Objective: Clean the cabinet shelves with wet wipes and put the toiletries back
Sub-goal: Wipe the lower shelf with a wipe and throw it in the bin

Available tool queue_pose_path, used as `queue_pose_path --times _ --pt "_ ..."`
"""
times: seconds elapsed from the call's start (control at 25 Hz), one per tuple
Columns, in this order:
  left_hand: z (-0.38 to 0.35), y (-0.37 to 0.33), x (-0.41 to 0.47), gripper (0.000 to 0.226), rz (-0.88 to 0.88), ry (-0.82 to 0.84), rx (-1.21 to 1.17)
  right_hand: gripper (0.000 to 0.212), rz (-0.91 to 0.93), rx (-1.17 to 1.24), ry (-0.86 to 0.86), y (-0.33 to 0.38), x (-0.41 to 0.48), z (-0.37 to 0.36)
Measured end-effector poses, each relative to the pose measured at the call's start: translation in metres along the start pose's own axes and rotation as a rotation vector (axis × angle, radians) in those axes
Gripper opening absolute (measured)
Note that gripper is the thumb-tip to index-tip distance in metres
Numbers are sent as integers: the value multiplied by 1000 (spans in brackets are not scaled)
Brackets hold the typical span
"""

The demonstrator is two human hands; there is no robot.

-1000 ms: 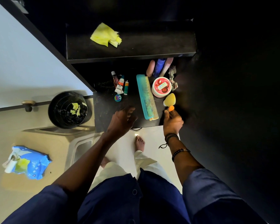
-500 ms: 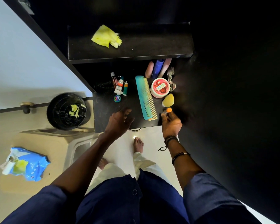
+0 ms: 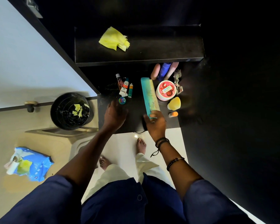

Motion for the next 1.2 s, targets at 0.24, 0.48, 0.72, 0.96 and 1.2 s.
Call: queue_pose_path --times 0.24,0.48,0.72,0.96,1.2 --pt "-39 48 75 75 101 13 -83 52 21 -90 357 64 31 -84" --pt "-64 49 118 47 174 27 -296 35 75 -168 425 85 58 -122" --pt "-52 -40 80 41 56 131 -536 42 24 -72 381 71 57 -107" --pt "-84 -67 55 51 -21 236 -612 43 152 -149 214 74 62 -55" --pt "-114 -70 31 52 -3 413 -556 46 135 -192 237 59 50 -28"
Point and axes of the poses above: each hand's wrist, its own x-axis towards the middle knuckle, its own z-axis out of the back of the hand, y = z × x, the point moved 9 cm from there along x, towards the middle knuckle, and after that the axes turned 8 degrees about -y, right-handed, at the moved point
